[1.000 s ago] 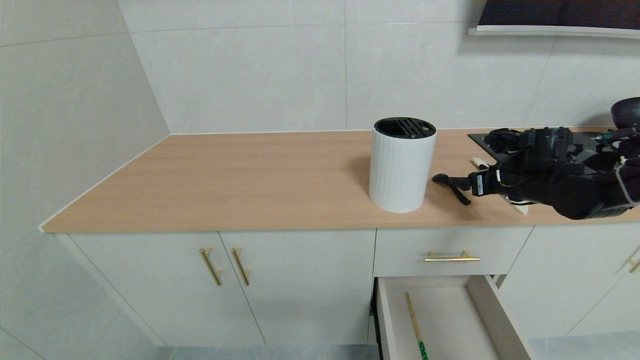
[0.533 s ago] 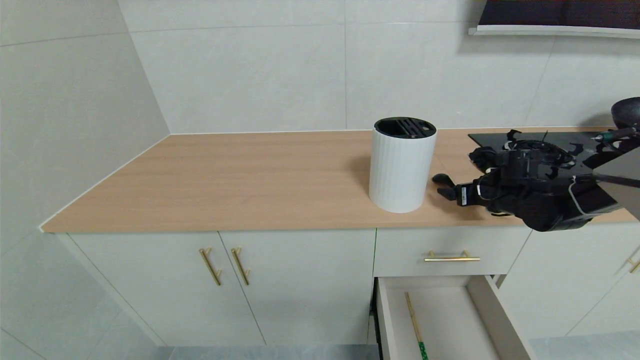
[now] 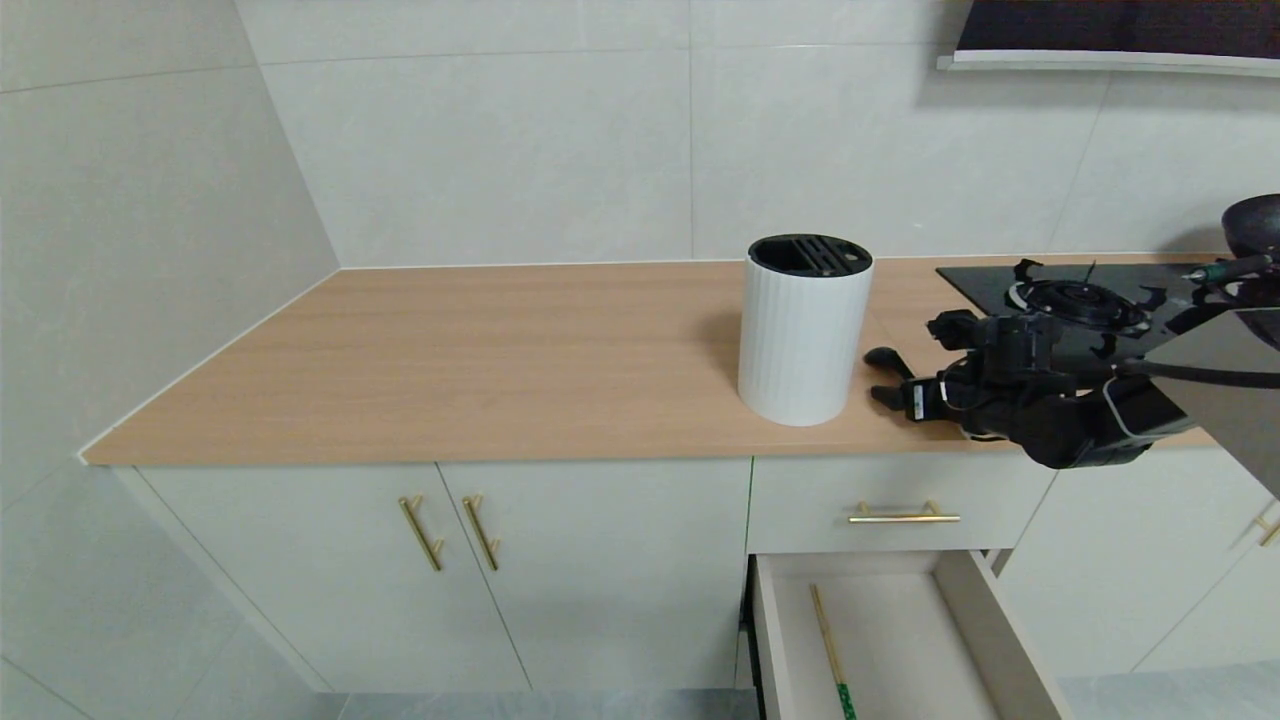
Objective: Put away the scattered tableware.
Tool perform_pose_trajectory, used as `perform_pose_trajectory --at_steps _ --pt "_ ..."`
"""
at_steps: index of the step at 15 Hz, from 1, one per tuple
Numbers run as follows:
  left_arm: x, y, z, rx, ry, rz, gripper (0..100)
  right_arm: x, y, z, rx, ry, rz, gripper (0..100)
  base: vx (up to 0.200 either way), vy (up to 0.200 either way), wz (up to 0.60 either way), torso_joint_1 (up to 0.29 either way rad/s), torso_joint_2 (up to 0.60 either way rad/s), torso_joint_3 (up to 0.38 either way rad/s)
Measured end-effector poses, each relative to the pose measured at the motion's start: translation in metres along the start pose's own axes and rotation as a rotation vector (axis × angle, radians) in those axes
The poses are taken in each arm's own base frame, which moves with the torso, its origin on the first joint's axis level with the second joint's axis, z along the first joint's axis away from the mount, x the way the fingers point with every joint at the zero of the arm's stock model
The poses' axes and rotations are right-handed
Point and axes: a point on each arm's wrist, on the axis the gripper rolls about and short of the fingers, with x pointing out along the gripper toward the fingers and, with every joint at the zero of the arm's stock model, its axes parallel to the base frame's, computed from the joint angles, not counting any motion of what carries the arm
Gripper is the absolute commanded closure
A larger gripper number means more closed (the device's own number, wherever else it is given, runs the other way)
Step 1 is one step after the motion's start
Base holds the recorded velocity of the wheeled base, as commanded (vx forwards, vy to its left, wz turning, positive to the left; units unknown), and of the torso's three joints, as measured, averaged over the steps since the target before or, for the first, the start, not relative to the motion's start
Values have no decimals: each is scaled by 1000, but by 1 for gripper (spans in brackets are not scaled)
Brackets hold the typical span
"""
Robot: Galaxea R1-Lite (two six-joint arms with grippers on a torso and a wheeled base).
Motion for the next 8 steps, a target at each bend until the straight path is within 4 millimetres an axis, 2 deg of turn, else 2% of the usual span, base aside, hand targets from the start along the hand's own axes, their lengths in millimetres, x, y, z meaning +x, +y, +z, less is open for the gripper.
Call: perform_pose_trajectory --at_steps 1,2,8 --pt "0 0 0 0 0 -1 0 2 0 -1 0 1 -5 0 0 0 0 0 0 0" --pt "0 0 0 0 0 0 0 2 0 -2 0 2 -7 100 0 0 0 0 0 0" --pt "0 0 0 0 0 0 0 4 0 -4 1 7 -9 100 0 0 0 0 0 0"
